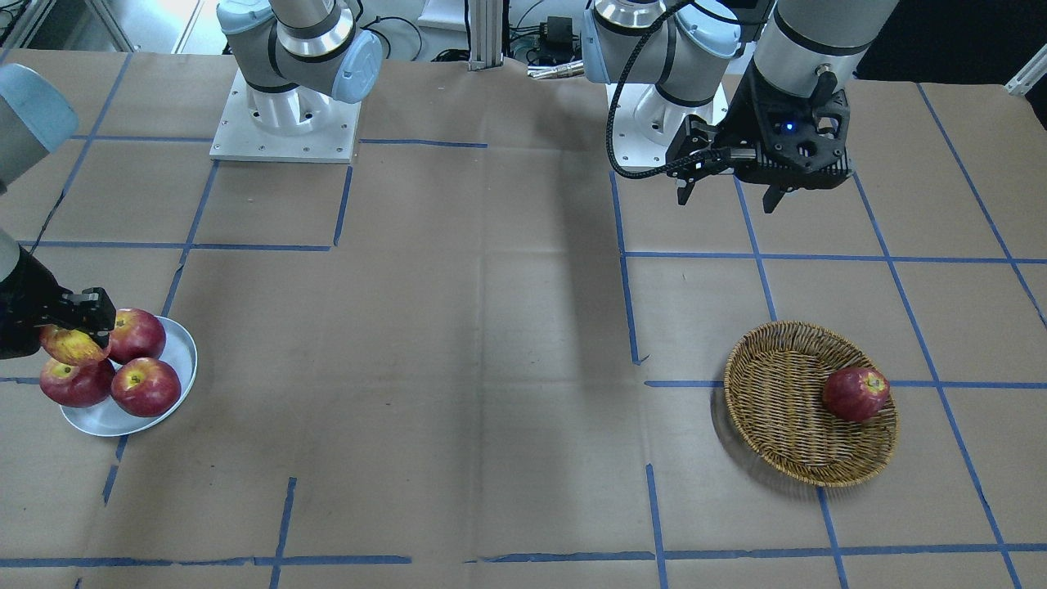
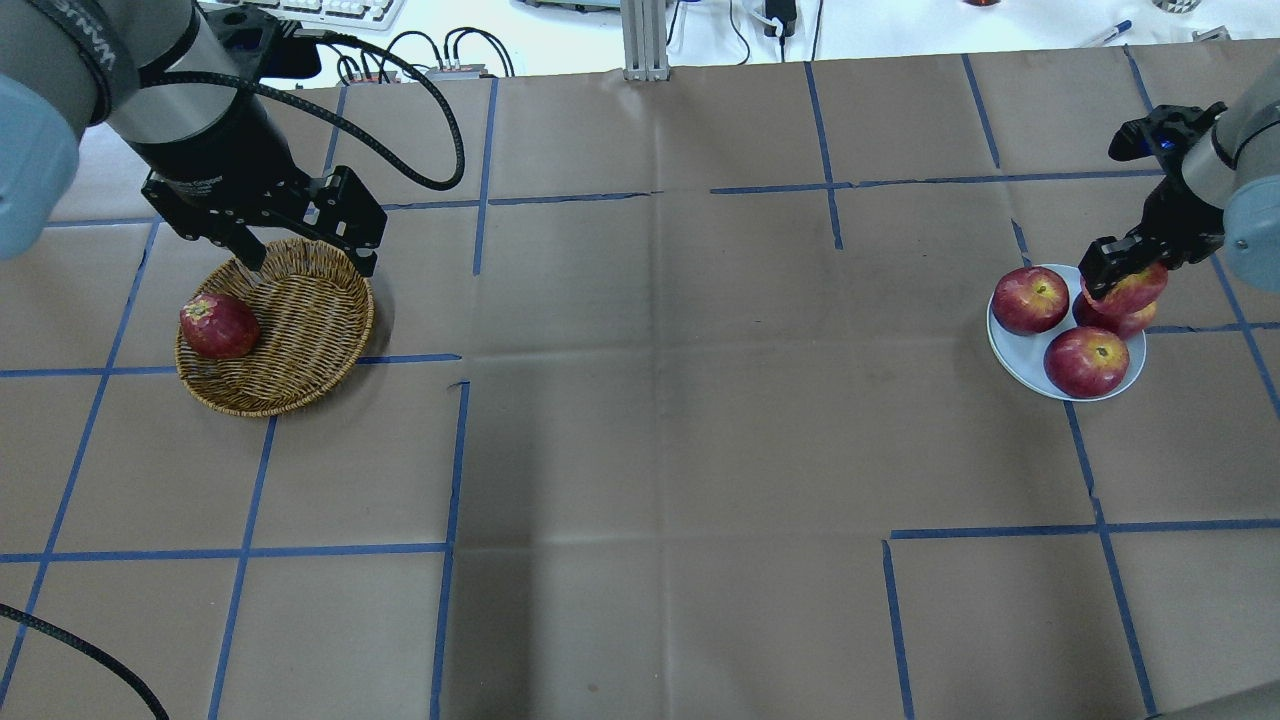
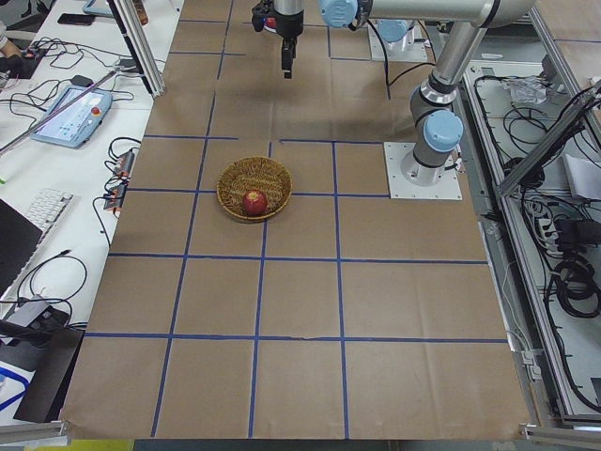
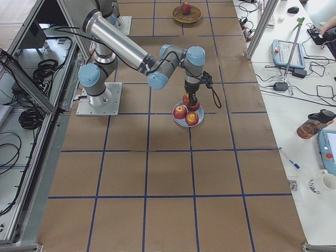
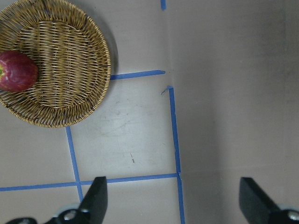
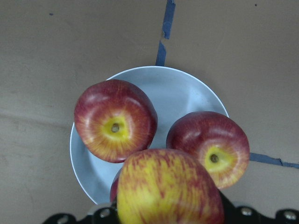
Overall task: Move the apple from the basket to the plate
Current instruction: 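Carry the apple with the right gripper over the white plate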
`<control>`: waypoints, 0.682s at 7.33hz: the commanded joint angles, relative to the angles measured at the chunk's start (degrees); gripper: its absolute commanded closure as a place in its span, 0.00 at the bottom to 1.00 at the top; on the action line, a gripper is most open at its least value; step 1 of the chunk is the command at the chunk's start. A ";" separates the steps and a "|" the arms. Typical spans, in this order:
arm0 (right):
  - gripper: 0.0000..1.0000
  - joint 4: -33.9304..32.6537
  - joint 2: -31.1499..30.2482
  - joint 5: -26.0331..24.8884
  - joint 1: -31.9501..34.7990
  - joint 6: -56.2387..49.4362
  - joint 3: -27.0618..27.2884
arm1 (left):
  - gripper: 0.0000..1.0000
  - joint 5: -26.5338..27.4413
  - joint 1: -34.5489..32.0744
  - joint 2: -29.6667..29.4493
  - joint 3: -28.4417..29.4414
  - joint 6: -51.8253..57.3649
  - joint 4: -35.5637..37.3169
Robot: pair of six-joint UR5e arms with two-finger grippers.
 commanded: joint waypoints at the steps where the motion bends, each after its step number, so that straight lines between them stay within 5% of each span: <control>1: 0.43 -0.84 1.10 -0.07 0.02 -0.07 0.15 | 0.01 0.00 0.00 0.00 -0.04 -0.06 0.00; 5: 0.43 -0.84 2.93 0.02 0.02 0.63 0.15 | 0.01 0.00 0.00 0.00 -0.12 0.03 0.00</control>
